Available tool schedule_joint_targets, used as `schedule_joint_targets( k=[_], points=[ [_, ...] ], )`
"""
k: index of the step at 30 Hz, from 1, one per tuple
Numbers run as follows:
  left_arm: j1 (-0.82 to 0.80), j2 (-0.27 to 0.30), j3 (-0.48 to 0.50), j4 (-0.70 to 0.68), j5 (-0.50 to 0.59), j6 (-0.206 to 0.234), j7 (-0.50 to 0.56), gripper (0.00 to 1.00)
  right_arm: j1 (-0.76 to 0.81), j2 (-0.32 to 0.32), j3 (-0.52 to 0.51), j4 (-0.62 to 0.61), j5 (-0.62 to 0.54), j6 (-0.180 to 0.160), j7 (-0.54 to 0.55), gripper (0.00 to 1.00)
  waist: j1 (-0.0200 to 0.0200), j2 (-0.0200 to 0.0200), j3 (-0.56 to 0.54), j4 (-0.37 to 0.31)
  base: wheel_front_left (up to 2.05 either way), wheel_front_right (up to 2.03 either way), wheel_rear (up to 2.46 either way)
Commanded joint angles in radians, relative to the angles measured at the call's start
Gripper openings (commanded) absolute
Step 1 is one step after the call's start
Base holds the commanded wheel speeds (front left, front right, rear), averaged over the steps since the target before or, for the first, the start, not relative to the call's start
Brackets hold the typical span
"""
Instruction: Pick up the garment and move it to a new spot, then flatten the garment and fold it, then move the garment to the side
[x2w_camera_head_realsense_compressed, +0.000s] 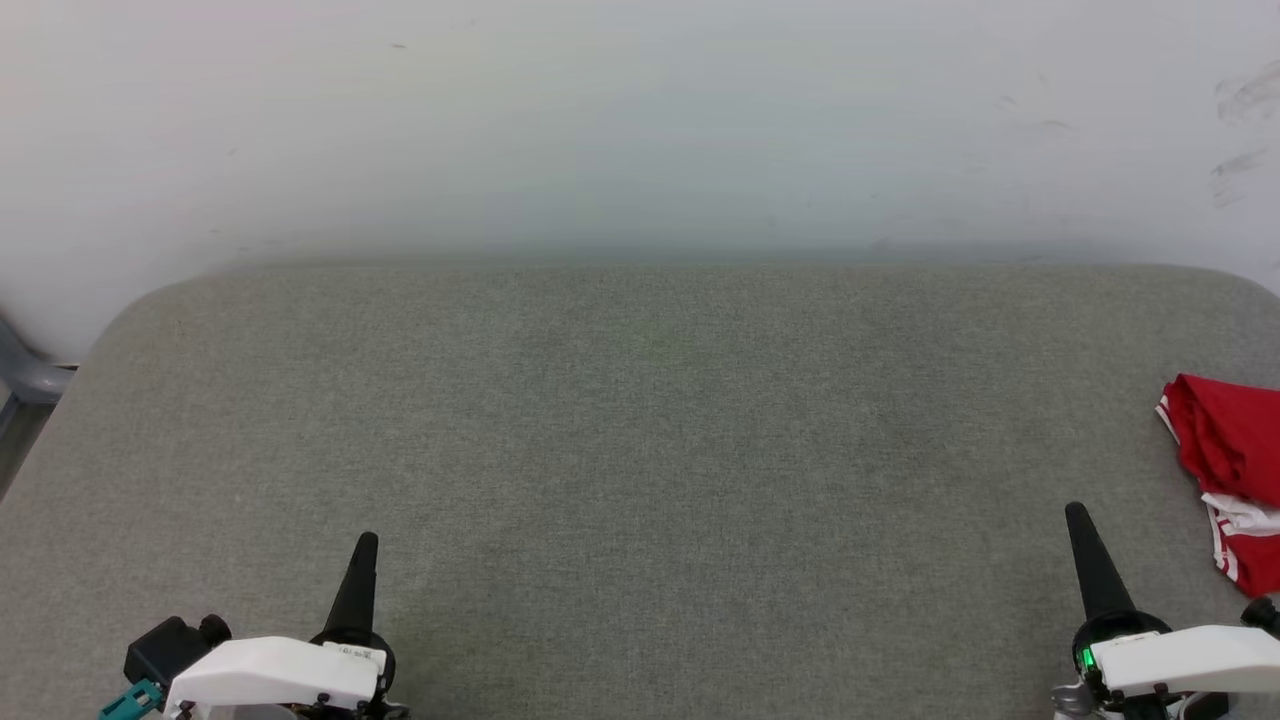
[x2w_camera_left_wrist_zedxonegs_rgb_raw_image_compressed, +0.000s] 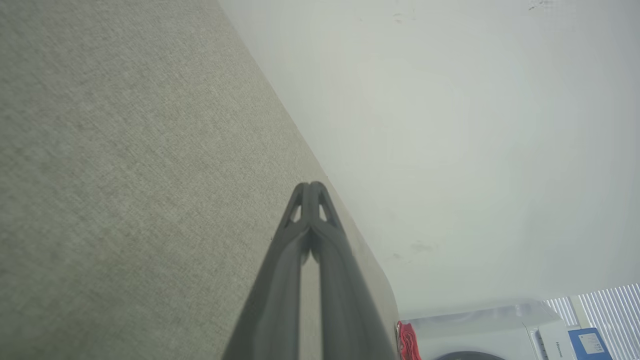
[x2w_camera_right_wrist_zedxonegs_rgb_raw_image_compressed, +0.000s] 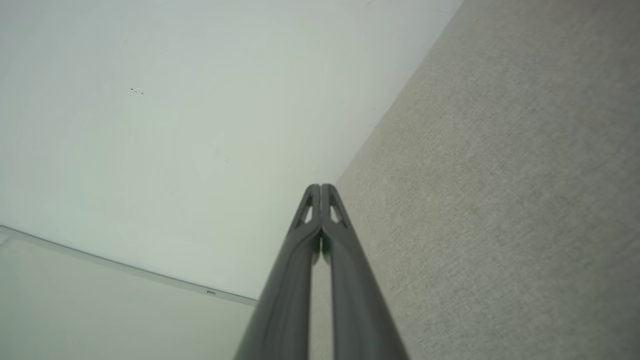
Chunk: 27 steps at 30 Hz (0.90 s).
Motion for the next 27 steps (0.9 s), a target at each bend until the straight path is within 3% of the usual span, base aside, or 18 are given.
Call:
schedule_joint_targets(
  k=[1,27],
  points=[
    [-0.029,0.000,0.006,-0.005,-0.037,-0.010,0.008,0.00,-0.028,0.001,-0.002,-0.003,0.036,0.000,0.009,0.00,-0.0001,0.0000,0.002,-0.001,0.00,0.00,0.00],
    [-0.069,0.000,0.033,0.015,-0.272,-0.033,0.066,0.00,-0.075,0.001,-0.007,0.029,0.258,0.000,0.067,0.00,-0.0001,0.0000,0.019,-0.008,0.00,0.00,0.00]
  ],
)
